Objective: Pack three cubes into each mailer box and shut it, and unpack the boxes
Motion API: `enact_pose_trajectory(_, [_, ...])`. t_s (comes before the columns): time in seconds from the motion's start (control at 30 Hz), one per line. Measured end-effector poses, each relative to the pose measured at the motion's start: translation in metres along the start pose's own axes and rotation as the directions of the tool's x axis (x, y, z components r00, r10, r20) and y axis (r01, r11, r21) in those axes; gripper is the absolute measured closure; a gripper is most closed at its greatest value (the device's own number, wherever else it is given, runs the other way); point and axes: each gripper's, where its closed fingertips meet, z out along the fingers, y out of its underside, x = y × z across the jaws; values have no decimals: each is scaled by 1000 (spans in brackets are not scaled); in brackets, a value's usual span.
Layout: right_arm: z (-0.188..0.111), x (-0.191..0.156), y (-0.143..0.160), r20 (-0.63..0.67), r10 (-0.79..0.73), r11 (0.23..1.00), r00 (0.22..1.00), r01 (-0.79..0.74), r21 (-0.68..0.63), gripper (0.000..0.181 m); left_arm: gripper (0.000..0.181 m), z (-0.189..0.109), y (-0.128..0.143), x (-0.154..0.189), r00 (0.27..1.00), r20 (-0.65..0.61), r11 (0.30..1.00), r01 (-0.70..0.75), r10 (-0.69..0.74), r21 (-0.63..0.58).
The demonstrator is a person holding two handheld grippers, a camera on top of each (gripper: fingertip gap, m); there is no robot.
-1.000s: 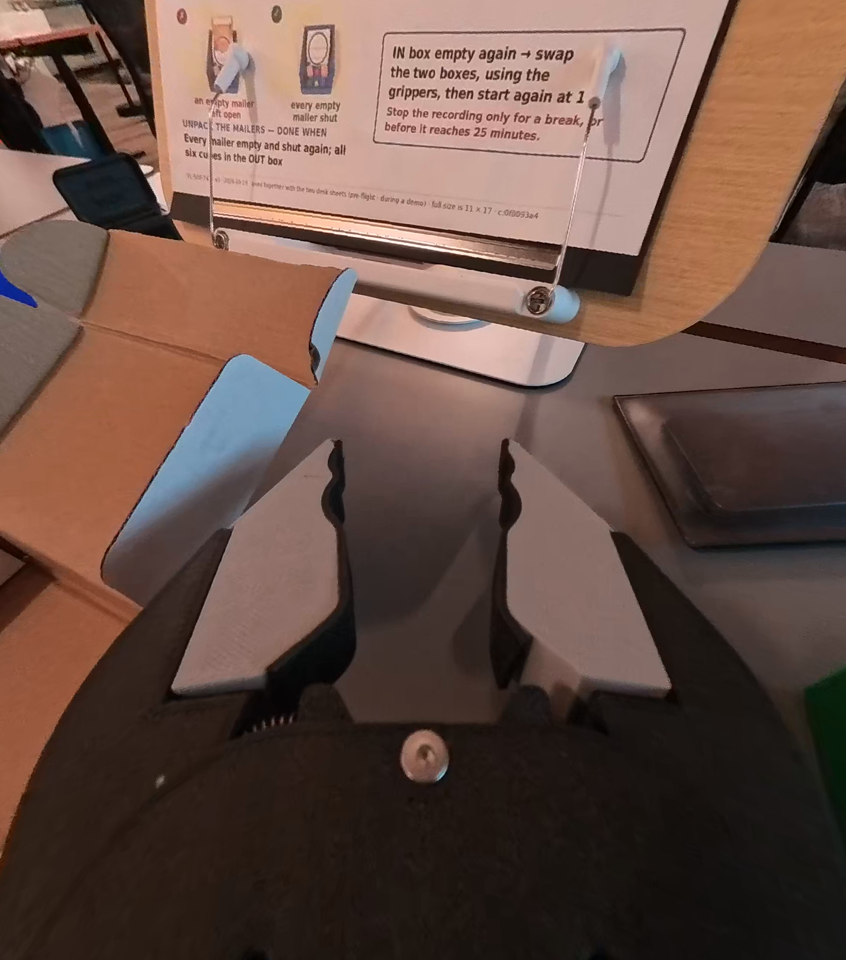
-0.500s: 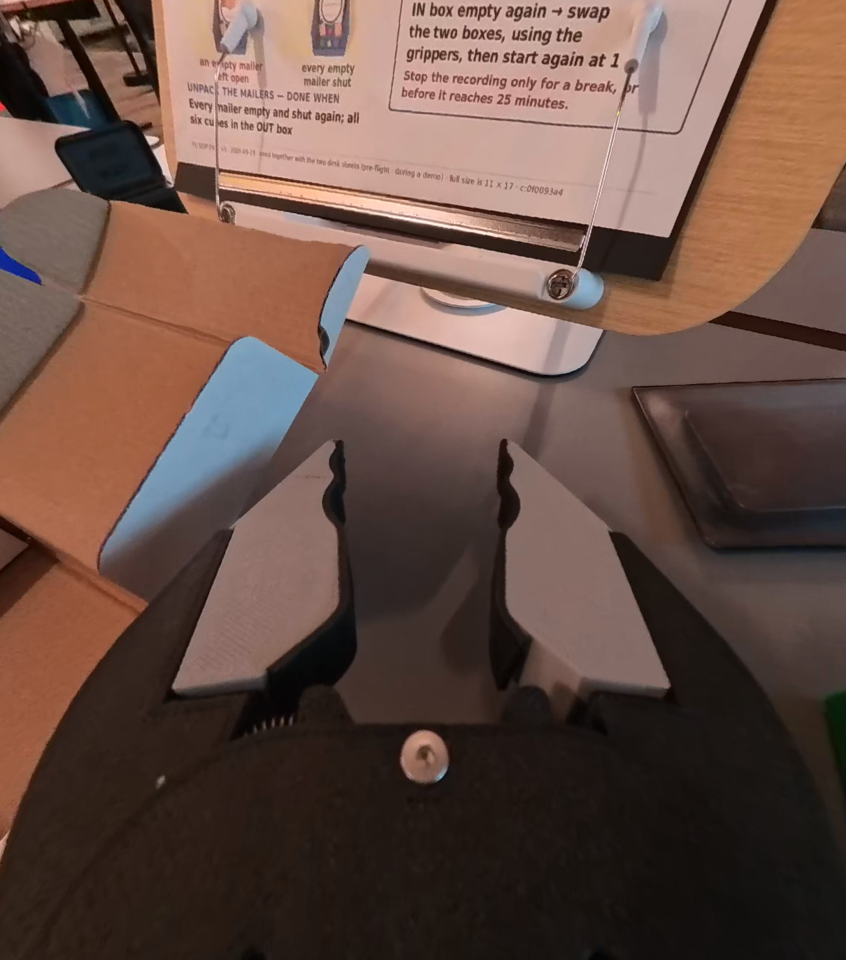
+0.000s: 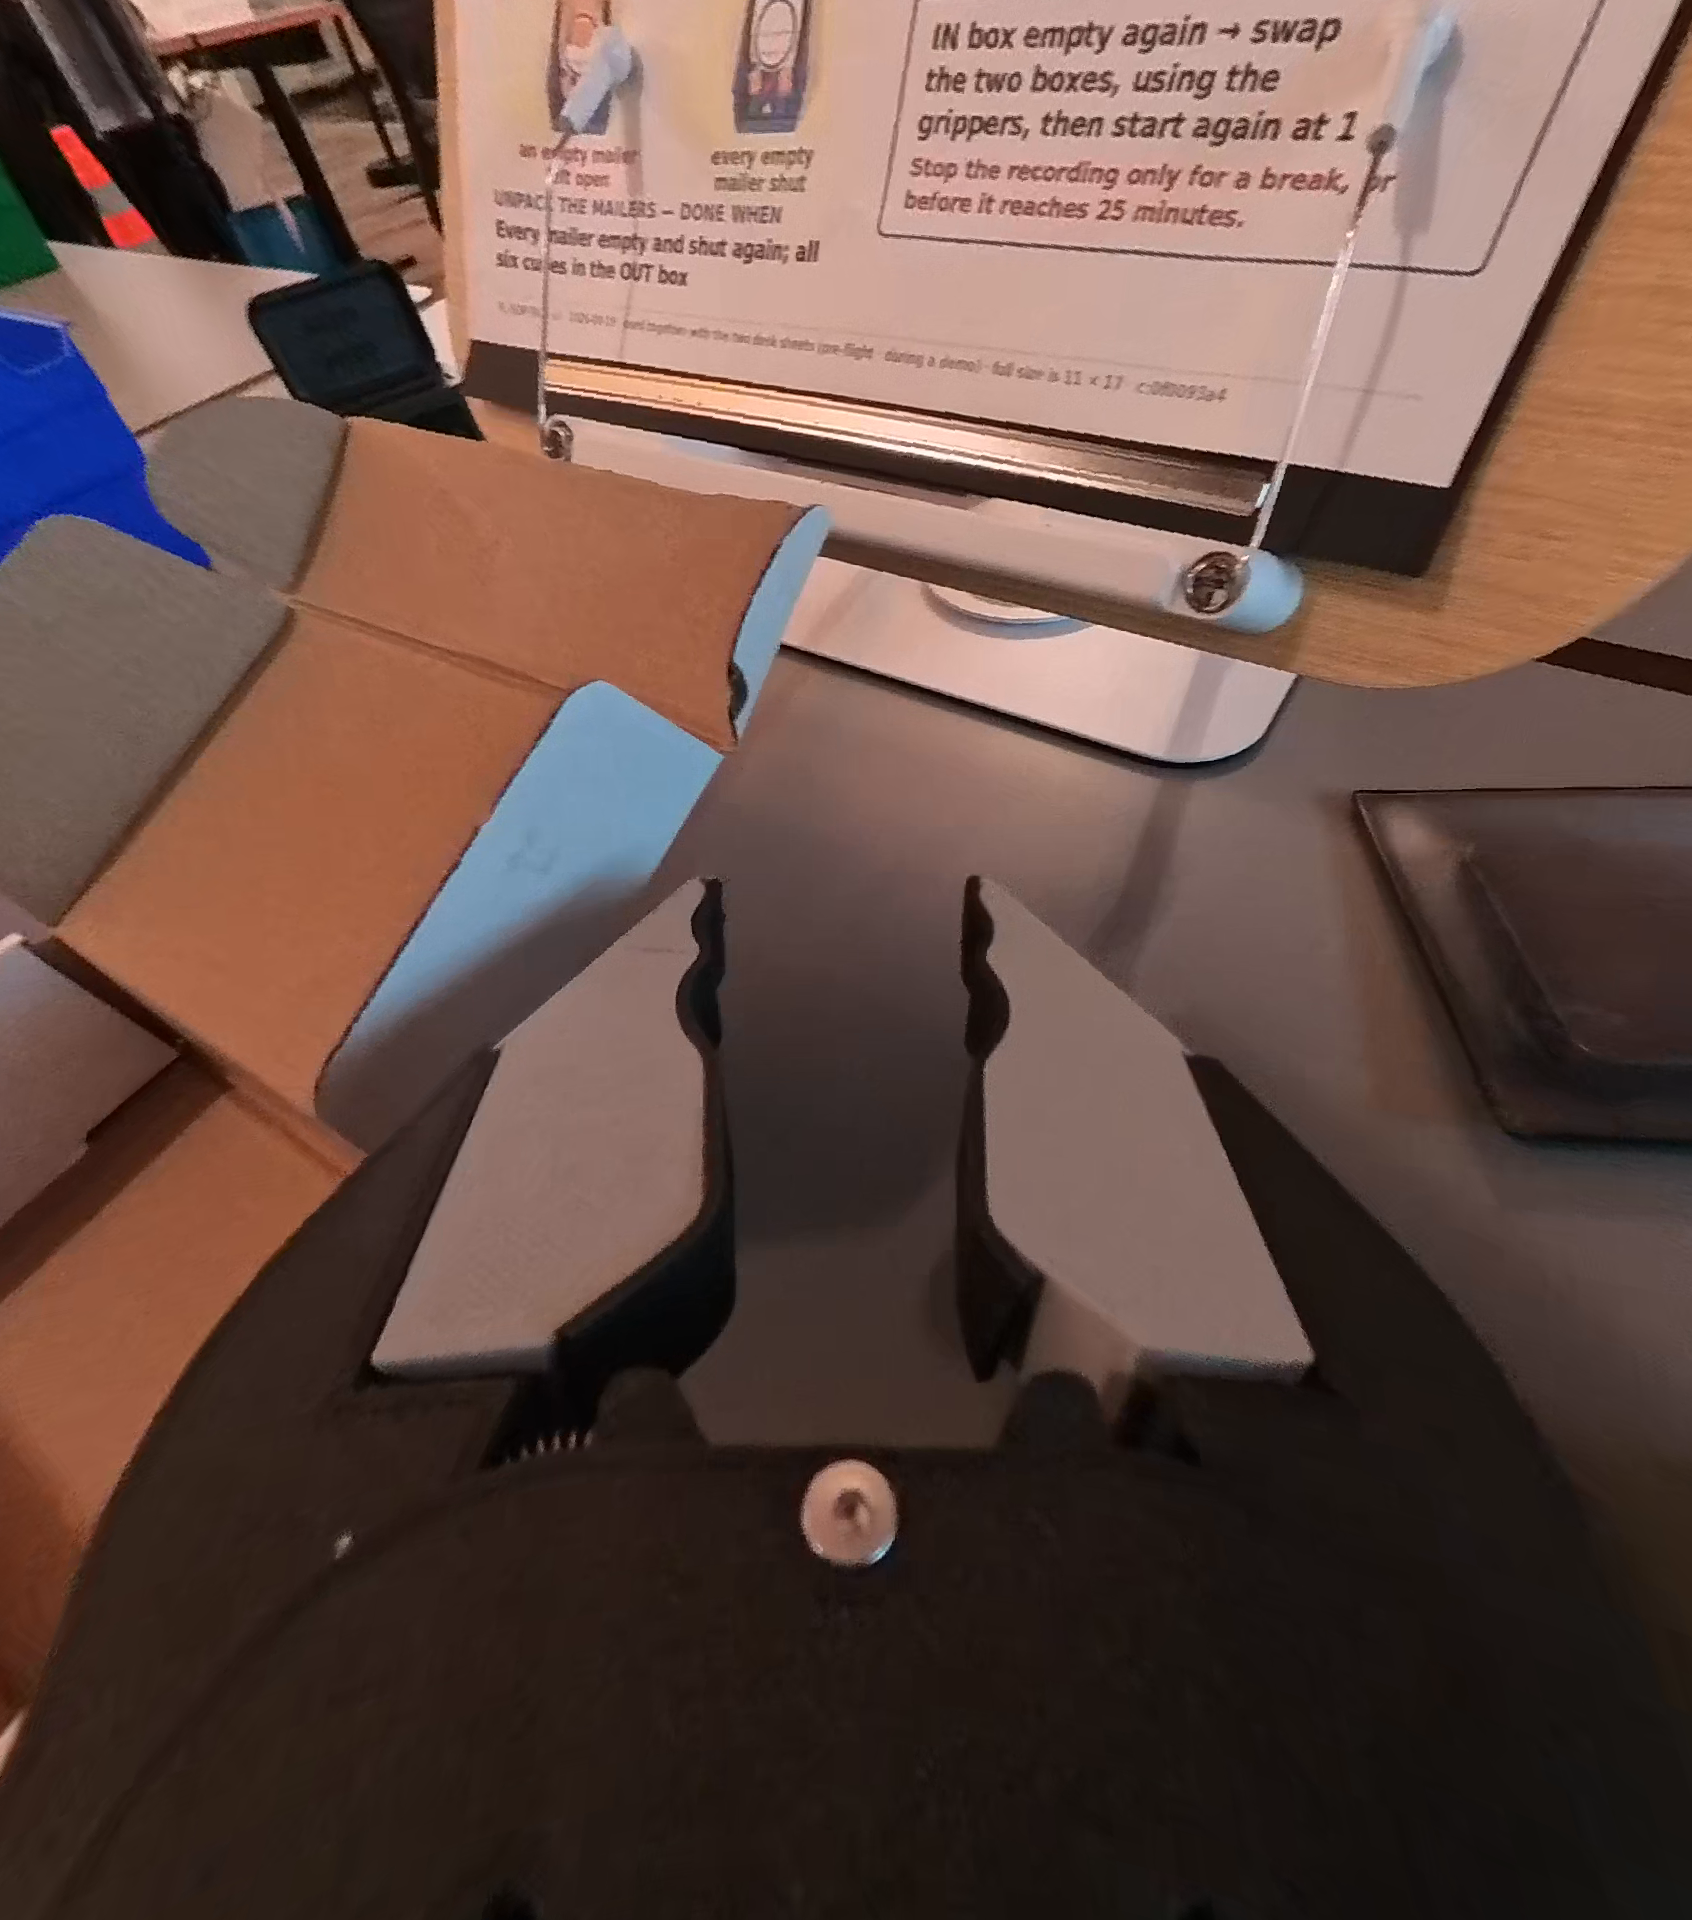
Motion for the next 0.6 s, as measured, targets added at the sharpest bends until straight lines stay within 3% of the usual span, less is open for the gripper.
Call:
enact_pose_trajectory(0.07, [-1, -5, -1, 34, 20, 1000, 999, -20, 1, 132, 137, -38, -38, -22, 991, 132, 978, 1, -30, 210])
enact_pose_trajectory(0.13, [-4, -8, -7, 64, 51, 998, 997, -52, 20, 124, 137, -85, -83, -6, 995, 100, 888, -26, -22, 459])
enact_pose_trajectory(0.23, [-17, -7, -27, 90, 80, 990, 993, -90, 110, 120, 137, -157, -136, 59, 993, 10, 654, -86, 120, 751])
enact_pose_trajectory(0.3, [-31, -9, -46, 128, 94, 972, 987, -119, 202, 122, 137, -192, -157, 107, 974, -4, 516, -117, 227, 849])
enact_pose_trajectory(0.37, [-49, -25, -66, 261, 83, 942, 962, -161, 293, 127, 137, -226, -171, 158, 942, -14, 350, -111, 335, 930])
enact_pose_trajectory(0.43, [-72, -58, -82, 486, 36, 909, 873, -230, 347, 137, 137, -257, -178, 210, 899, 21, 163, -102, 437, 981])
enact_pose_trajectory(0.5, [-96, -91, -88, 699, 1, 892, 716, -316, 323, 142, 137, -280, -180, 258, 853, 59, 9, -74, 518, 997])
enact_pose_trajectory(0.6, [-127, -132, -84, 892, -34, 912, 450, -352, 212, 138, 137, -295, -186, 310, 815, 73, -102, -17, 575, 995])
